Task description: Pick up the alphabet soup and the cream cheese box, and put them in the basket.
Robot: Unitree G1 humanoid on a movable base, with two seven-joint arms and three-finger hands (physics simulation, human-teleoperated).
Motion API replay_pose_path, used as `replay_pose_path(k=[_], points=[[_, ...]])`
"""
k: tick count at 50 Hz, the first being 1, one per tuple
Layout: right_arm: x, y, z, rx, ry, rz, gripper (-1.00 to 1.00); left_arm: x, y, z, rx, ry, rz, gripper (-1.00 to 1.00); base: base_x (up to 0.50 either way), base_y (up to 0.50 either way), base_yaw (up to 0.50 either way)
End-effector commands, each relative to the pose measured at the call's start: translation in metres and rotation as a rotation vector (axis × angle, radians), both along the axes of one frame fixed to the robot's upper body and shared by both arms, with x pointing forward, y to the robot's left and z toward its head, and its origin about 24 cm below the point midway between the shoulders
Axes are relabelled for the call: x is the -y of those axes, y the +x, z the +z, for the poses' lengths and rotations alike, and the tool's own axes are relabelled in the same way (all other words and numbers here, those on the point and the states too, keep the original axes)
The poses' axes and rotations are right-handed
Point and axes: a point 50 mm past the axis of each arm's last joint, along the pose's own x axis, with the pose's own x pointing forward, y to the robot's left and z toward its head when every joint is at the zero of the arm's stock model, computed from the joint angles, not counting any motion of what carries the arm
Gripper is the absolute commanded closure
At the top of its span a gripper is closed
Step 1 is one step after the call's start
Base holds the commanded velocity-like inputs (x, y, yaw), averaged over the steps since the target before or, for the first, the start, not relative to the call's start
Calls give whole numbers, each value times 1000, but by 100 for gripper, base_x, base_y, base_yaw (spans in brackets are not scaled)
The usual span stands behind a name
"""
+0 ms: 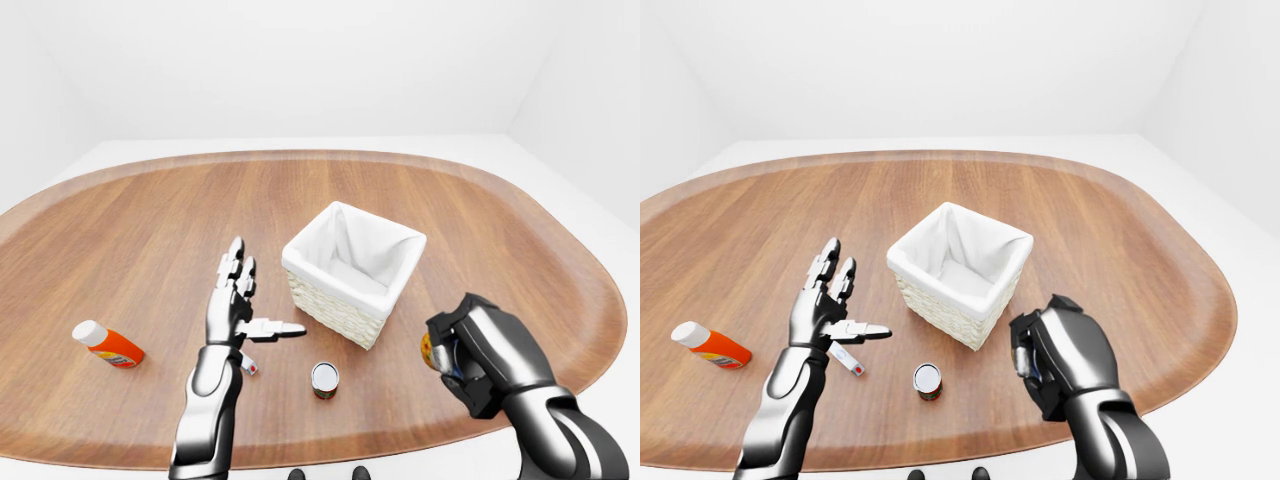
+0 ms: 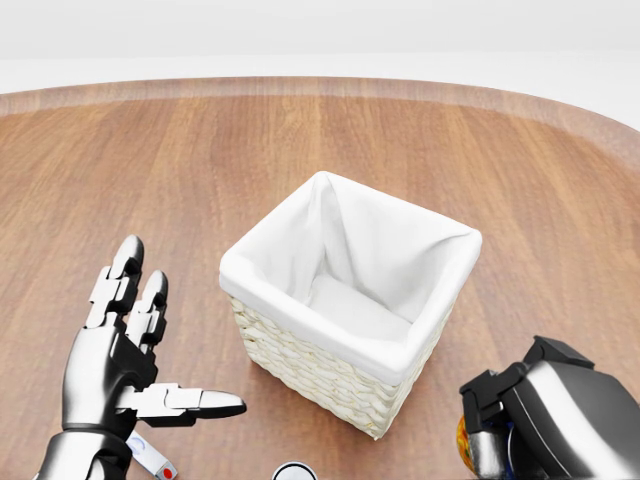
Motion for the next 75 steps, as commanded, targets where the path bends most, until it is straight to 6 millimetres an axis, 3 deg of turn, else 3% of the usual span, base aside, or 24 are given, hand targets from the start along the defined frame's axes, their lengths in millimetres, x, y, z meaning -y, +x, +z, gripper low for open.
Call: replay_pose_path(k=[1, 14, 26, 40, 49, 65, 75], points=[[0, -10, 43, 226, -63, -62, 100, 1, 0, -1, -3, 1, -1, -100, 0, 0, 0], [-3, 0, 90, 508, -87, -154, 100, 0, 0, 1, 3, 0, 0, -100, 0, 0, 0], [-35, 7, 125, 705, -191, -72, 100, 0, 1, -2, -7, -1, 0, -100, 0, 0, 0], [-75, 49, 124, 620, -111, 189, 100, -1, 1, -1, -3, -3, 3, -100, 0, 0, 0], [-89, 73, 128, 579, -86, 297, 100, -1, 1, -1, -5, -3, 4, -100, 0, 0, 0], [-96, 121, 115, 391, -32, 427, 100, -2, 1, -1, -5, -5, 8, -100, 0, 0, 0], [-97, 170, 104, 290, 89, 442, 100, -3, 2, -3, -11, -4, 8, -100, 0, 0, 0]])
